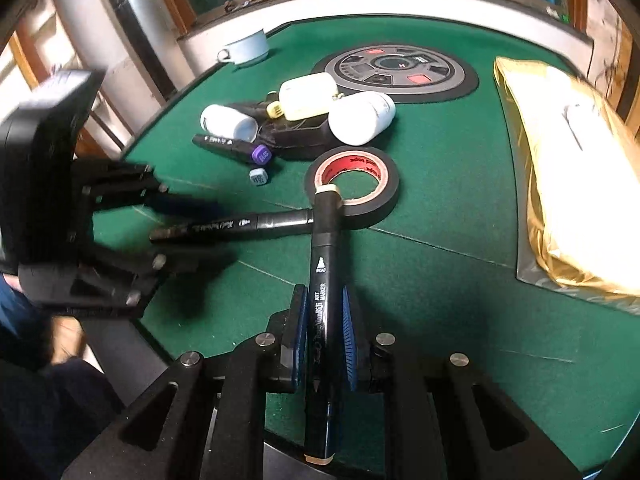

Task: Organize rigid objects
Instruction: 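Grasp another black marker with the left tool while the right tool holds its marker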

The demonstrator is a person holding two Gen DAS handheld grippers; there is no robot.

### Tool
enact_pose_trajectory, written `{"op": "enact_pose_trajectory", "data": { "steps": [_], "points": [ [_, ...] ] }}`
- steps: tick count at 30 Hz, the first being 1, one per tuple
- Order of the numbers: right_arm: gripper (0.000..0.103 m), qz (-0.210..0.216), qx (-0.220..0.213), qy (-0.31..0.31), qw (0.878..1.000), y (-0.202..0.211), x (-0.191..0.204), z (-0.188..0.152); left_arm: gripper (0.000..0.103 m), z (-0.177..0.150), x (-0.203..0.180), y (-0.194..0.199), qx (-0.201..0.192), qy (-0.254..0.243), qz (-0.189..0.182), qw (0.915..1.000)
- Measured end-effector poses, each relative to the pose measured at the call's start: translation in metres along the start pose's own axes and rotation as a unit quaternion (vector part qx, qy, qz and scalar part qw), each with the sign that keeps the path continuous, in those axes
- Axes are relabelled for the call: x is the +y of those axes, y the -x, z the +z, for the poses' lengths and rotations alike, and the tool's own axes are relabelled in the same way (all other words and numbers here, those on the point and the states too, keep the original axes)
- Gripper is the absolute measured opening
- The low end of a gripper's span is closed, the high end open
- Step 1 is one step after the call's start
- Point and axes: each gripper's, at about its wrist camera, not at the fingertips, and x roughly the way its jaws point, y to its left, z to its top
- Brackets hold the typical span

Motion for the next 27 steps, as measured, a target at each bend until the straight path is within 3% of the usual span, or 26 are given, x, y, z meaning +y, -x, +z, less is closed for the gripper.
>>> {"op": "enact_pose_trajectory", "data": {
  "steps": [4, 9, 15, 27],
  "points": [
    [0.014, -0.017, -0.011, 0.000, 1.000, 0.005, 0.001, -0.006, 0.021, 0.001, -0.001, -0.001, -0.015, 0.009, -0.005, 0.9998],
    [0.014, 0.024, -0.054, -0.047, 0.997, 0.024, -0.015, -0.009, 0.013, -0.005, 0.018, 0.014, -0.060, 0.083, -0.070, 0.9922],
    [0.014, 0.066, -0.078, -0.085, 0.991, 0.023, -0.020, -0.007, 0.012, -0.001, 0.034, 0.022, -0.093, 0.128, -0.075, 0.9846],
    [0.014, 0.091, -0.096, -0.121, 0.984, 0.023, -0.032, -0.006, 0.012, 0.016, 0.029, 0.025, -0.118, 0.154, -0.100, 0.9759]
  ]
}}
